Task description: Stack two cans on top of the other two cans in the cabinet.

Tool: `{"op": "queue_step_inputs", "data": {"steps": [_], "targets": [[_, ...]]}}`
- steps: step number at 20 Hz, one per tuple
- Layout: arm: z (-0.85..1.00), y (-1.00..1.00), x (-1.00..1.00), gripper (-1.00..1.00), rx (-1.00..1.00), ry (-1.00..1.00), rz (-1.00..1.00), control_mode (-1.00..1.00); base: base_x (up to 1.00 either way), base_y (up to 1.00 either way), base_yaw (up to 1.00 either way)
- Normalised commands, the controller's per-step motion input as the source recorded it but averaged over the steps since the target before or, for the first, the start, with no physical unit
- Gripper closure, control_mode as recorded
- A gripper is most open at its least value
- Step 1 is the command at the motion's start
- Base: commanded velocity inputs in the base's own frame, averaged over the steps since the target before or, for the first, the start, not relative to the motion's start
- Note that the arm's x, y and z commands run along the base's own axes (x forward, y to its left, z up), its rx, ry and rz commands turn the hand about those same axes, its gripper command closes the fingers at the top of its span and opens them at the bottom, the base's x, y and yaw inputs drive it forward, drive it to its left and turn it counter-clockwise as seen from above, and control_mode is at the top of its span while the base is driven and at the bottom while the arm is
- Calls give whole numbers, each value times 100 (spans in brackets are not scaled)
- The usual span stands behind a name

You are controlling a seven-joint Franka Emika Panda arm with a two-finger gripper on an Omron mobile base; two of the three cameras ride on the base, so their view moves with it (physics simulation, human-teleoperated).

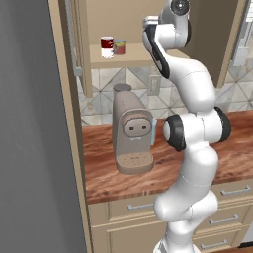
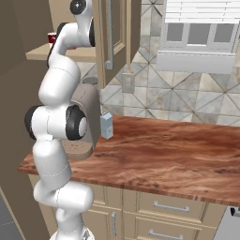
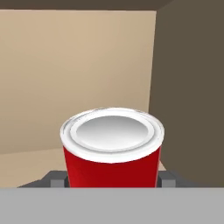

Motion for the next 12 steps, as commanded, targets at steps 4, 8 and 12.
{"op": "queue_step_inputs", "data": {"steps": [4,8,12], "targets": [[-1,4,0,100,0,0,0,-100,0,0,0],[0,7,-1,100,0,-4,0,-100,0,0,0],[0,10,-7,100,0,-2,0,-100,0,0,0]]}}
